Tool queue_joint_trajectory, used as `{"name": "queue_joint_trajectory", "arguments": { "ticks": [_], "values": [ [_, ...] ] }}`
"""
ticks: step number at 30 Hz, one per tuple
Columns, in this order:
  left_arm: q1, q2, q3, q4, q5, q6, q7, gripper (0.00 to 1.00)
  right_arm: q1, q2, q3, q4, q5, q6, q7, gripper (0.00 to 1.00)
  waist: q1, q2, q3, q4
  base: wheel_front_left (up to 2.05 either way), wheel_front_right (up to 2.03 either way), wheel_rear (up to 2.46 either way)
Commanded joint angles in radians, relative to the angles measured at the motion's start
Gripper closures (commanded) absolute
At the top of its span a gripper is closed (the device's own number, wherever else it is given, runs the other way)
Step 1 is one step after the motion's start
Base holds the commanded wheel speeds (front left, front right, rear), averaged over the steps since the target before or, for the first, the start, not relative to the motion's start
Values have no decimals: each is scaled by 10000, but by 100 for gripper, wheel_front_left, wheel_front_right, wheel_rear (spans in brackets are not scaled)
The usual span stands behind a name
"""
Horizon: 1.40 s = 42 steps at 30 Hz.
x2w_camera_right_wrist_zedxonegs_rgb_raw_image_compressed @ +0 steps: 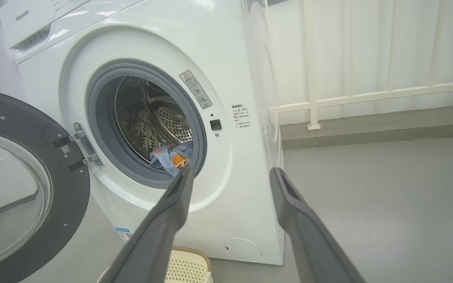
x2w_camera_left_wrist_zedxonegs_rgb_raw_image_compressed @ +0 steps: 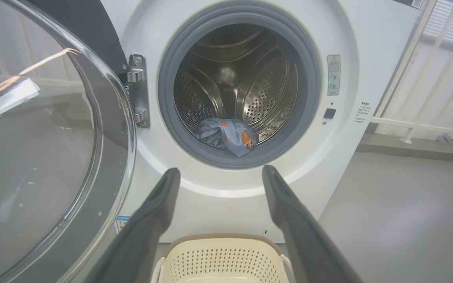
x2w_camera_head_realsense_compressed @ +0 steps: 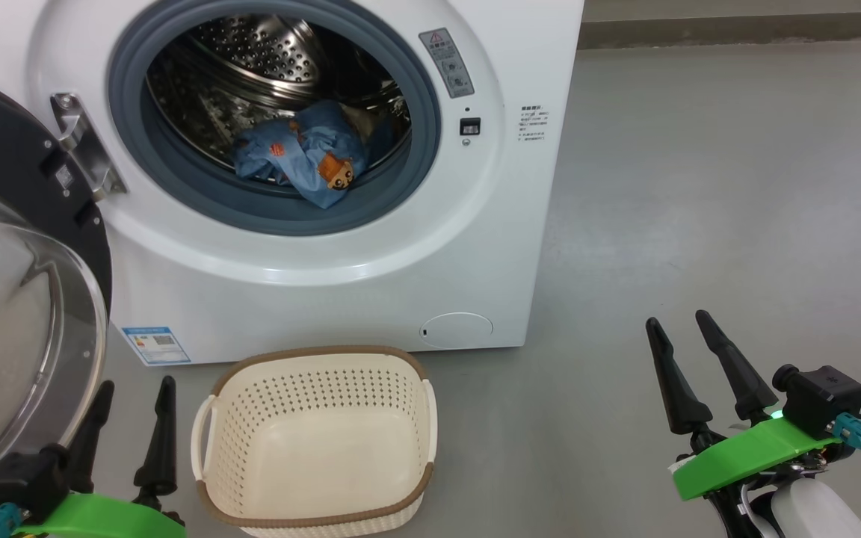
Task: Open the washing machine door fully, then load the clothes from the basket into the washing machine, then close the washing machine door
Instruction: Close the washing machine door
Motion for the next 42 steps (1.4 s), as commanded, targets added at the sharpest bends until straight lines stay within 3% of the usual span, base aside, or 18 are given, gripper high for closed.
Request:
{"name": "queue_joint_trajectory", "arguments": {
  "ticks": [1,16,42],
  "values": [
    [-257,277,381,-104,51,-2,-65,0,-155,-108,130,-233,-12,75,-80,0,0,0,3,7,0,0,0],
    [-267,297,342,-3,219,186,-65,0,-76,-40,102,-246,-105,75,-80,0,0,0,-63,469,0,0,0],
    [-257,356,143,66,370,574,6,0,-146,-25,199,-47,-6,75,-80,0,0,0,-23,3004,0,0,0]
  ]
}}
